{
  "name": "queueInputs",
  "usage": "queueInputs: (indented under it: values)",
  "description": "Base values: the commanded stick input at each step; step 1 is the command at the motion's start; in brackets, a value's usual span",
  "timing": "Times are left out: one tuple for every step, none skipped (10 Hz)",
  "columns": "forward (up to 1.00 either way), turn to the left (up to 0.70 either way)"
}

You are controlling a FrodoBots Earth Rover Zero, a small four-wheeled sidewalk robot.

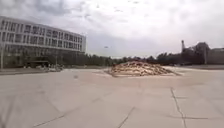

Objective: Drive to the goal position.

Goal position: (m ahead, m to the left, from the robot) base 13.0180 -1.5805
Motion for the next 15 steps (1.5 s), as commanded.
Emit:
queueInputs:
  values:
    - [0.70, 0.02]
    - [0.70, 0.02]
    - [0.70, 0.02]
    - [0.70, 0.02]
    - [0.70, 0.02]
    - [0.70, 0.03]
    - [0.70, 0.10]
    - [0.70, 0.15]
    - [0.70, 0.18]
    - [0.70, 0.19]
    - [0.70, 0.19]
    - [0.70, 0.12]
    - [0.70, 0.03]
    - [0.70, 0.00]
    - [0.70, 0.00]
